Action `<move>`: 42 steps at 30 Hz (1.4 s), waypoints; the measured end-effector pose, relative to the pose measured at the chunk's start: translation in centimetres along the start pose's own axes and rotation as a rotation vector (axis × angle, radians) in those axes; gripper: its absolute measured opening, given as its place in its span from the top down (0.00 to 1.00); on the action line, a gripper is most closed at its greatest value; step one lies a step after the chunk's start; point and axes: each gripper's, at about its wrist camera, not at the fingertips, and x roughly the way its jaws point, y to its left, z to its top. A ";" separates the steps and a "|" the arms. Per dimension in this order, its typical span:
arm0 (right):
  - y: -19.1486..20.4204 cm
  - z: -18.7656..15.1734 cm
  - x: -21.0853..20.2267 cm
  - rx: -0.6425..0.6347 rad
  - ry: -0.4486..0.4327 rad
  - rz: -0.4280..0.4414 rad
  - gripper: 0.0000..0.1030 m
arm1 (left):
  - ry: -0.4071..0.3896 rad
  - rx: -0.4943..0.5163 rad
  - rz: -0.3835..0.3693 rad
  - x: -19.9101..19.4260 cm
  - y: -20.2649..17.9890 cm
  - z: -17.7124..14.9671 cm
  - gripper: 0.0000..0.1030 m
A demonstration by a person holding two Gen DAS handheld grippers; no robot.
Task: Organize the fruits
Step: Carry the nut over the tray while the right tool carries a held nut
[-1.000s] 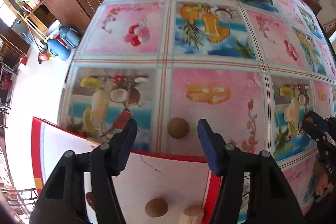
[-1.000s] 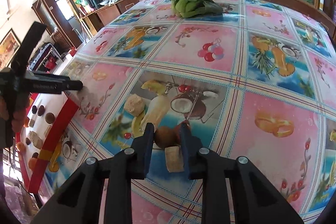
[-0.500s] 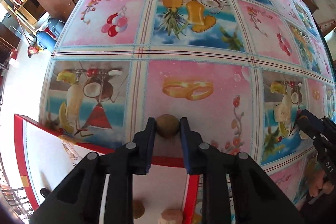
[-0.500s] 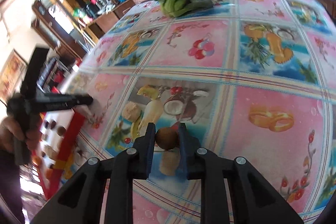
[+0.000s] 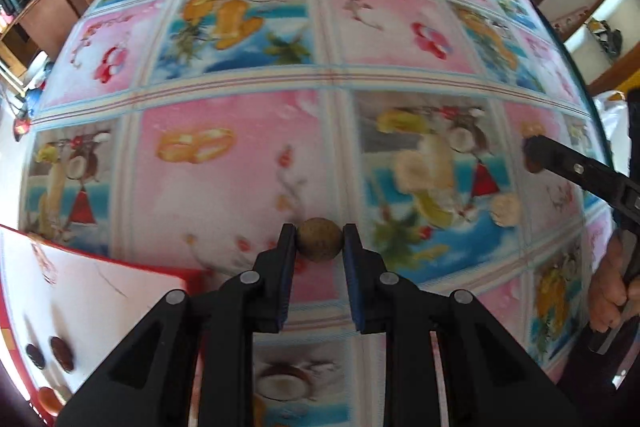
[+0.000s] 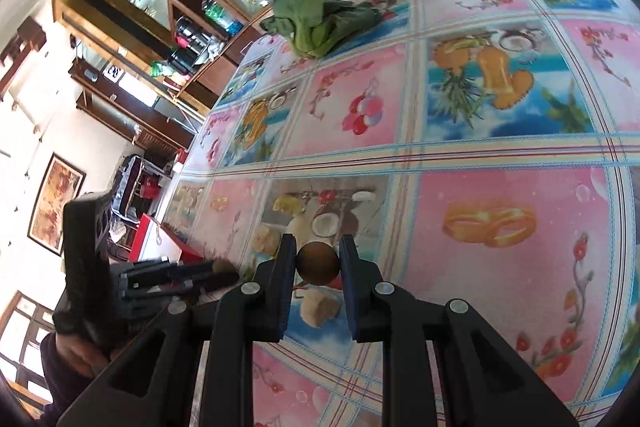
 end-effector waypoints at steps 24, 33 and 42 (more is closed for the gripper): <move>3.0 -2.7 1.3 -0.028 -0.040 -0.004 0.81 | -0.257 0.041 0.006 -6.7 -1.4 -14.6 0.76; 16.4 -7.7 6.1 -0.202 0.021 0.203 0.81 | -0.389 -0.067 0.070 -12.3 5.9 -18.8 0.76; 24.3 -9.0 11.1 -0.309 0.056 0.205 0.81 | -0.406 -0.214 0.122 -13.7 12.5 -24.3 0.76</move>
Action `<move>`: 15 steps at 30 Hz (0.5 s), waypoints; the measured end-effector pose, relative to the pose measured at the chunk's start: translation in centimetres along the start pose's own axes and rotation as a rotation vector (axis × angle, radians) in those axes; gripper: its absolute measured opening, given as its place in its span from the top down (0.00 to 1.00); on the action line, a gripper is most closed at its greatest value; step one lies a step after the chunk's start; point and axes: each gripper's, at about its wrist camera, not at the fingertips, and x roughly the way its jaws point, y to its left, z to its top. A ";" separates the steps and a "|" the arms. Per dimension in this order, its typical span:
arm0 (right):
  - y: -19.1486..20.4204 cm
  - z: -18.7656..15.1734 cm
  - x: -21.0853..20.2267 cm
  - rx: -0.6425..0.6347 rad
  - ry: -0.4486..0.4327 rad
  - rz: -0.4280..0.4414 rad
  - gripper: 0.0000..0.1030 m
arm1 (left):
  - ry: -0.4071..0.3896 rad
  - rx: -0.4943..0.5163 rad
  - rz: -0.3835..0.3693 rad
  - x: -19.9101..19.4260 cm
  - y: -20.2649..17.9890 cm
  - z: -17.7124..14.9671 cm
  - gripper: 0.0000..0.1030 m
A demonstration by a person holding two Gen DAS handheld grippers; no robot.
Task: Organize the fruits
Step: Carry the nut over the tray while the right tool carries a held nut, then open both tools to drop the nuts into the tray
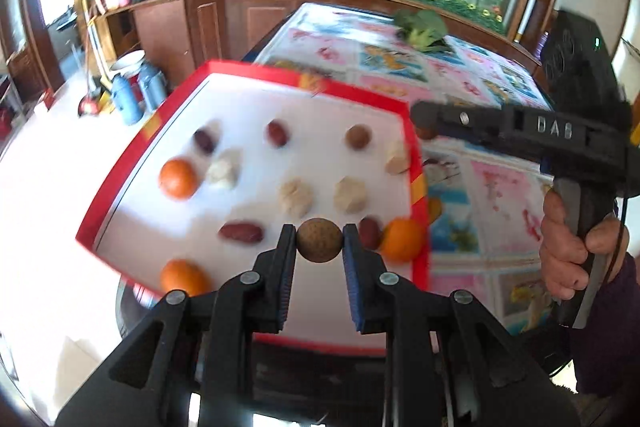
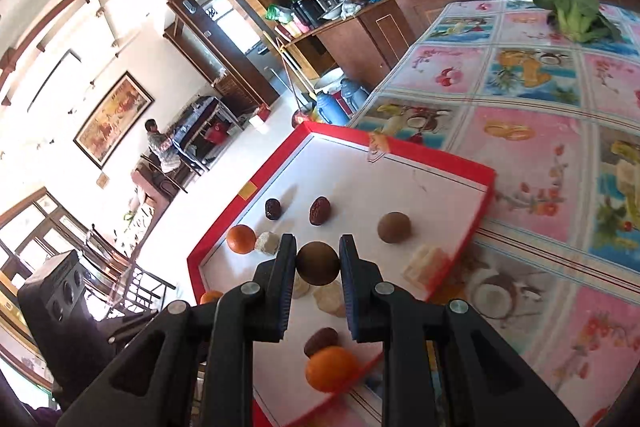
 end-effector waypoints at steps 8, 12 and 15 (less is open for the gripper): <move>0.5 -1.0 3.6 -0.023 0.063 -0.112 0.81 | 0.016 -0.023 -0.025 1.0 0.9 -1.1 0.76; 0.7 -1.3 4.3 -0.042 0.076 -0.152 0.81 | 0.015 -0.013 0.001 1.7 0.6 -1.0 0.76; 0.9 -1.6 4.9 -0.060 0.094 -0.183 0.81 | 0.018 0.001 0.018 2.1 0.4 -1.1 0.76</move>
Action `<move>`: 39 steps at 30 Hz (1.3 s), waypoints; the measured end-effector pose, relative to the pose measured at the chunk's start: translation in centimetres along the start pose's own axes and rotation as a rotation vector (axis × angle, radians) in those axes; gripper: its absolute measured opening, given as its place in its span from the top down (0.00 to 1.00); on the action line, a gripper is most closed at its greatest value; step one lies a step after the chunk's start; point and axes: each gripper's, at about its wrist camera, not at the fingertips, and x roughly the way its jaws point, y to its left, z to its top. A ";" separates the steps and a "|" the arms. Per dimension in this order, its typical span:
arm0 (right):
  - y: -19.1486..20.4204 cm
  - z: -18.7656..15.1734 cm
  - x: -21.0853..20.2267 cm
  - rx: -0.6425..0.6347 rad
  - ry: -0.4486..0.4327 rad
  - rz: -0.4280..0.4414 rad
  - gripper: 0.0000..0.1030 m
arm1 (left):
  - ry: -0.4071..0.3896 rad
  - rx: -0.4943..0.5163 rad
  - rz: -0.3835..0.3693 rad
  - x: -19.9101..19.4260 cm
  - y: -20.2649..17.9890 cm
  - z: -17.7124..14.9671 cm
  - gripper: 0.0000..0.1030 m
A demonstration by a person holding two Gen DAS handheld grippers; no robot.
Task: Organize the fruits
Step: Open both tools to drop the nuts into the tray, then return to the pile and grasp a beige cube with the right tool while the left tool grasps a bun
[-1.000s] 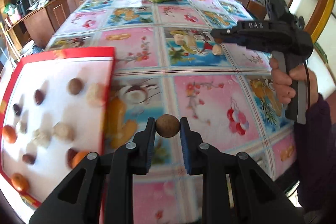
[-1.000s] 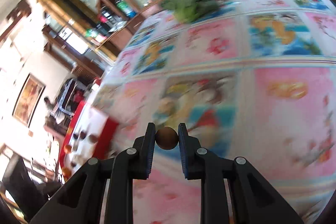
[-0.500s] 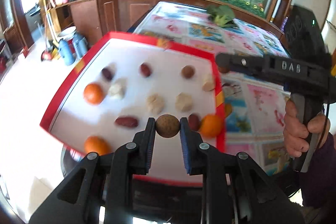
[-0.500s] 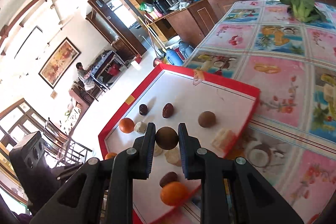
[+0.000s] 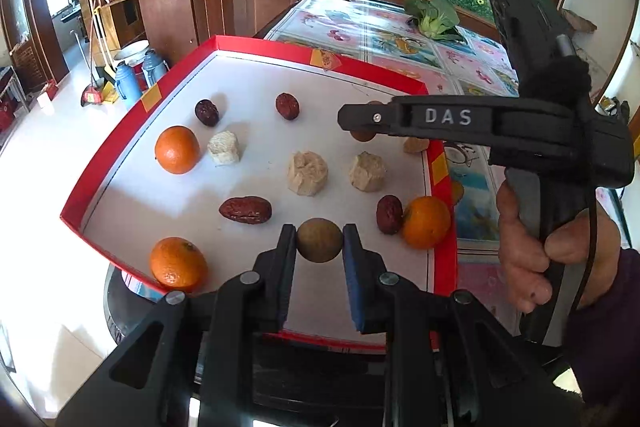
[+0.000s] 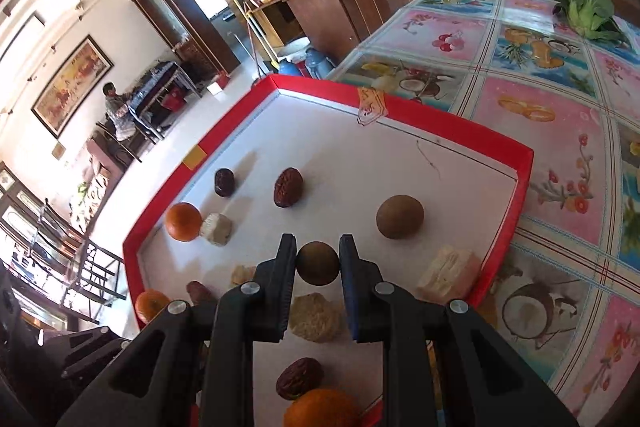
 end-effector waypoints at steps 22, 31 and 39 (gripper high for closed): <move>0.3 -0.4 -2.4 -0.066 -0.046 0.002 0.50 | 0.071 0.046 0.117 2.4 -1.5 -0.2 0.46; -7.0 -1.9 -13.1 0.050 -0.291 -0.060 0.45 | 0.016 0.027 0.184 0.7 -1.4 0.5 0.28; -17.1 -6.3 -19.4 0.241 -0.362 -0.242 0.44 | -0.045 0.077 0.173 -0.7 -4.2 1.9 0.21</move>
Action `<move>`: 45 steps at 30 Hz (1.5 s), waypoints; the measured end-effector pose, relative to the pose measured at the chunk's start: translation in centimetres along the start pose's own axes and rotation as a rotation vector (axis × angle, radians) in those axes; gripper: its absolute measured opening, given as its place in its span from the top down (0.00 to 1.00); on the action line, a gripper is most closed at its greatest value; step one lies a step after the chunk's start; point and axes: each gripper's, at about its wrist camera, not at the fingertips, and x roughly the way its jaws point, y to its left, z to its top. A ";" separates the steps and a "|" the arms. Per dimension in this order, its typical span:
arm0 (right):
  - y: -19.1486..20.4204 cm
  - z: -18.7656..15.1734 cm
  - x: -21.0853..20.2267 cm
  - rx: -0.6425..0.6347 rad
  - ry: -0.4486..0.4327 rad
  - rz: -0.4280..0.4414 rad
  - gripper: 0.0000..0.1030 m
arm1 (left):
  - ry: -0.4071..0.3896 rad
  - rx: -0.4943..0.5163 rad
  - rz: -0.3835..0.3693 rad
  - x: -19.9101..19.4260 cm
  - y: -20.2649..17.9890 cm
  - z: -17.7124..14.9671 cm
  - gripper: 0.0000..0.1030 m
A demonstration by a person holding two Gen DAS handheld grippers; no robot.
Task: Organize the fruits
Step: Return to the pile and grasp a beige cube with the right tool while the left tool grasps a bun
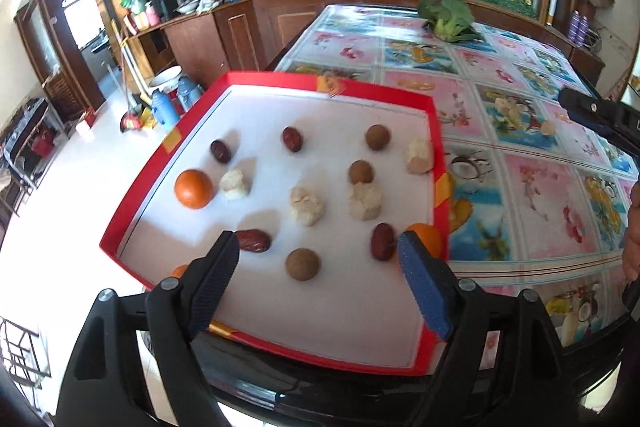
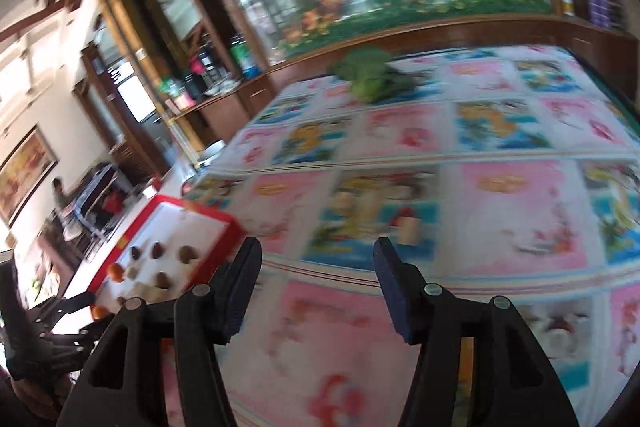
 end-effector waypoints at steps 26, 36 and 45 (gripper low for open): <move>-3.6 1.5 7.5 0.059 0.176 -0.104 0.87 | -0.043 0.226 -0.101 6.5 -15.0 10.5 0.20; -4.6 1.6 6.9 0.119 0.200 -0.069 0.89 | 0.010 0.285 -0.141 12.5 -20.5 13.3 0.35; -4.4 1.6 7.0 0.114 0.198 -0.078 0.89 | 0.078 0.247 -0.221 15.0 -21.8 13.6 0.55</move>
